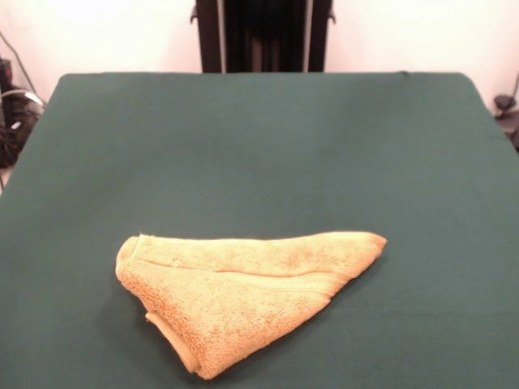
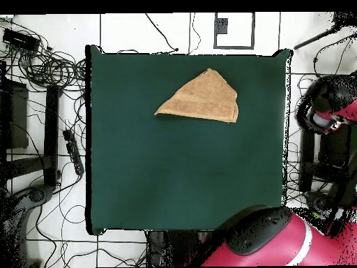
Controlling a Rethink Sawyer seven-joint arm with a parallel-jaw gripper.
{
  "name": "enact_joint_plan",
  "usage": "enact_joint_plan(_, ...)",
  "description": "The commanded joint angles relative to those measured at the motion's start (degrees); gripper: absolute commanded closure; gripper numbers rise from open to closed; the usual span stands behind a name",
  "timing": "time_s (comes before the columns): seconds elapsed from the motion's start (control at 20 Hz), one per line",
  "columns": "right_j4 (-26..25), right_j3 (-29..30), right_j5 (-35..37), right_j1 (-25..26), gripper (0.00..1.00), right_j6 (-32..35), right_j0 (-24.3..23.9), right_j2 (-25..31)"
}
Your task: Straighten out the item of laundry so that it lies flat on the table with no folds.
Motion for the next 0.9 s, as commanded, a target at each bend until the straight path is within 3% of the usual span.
enact_joint_plan(0.05,0.72,-8.08,8.04,0.53,0.00,-10.52,-1.52,4.50)
enact_joint_plan(0.3,2.11,-4.58,5.64,-1.08,0.00,-11.08,-1.99,4.65)
enact_joint_plan(0.55,2.99,9.31,-5.06,-5.90,0.00,-1.56,2.17,2.61)
enact_joint_plan(0.9,0.82,14.13,-13.71,-5.69,0.00,10.47,7.20,-0.07)
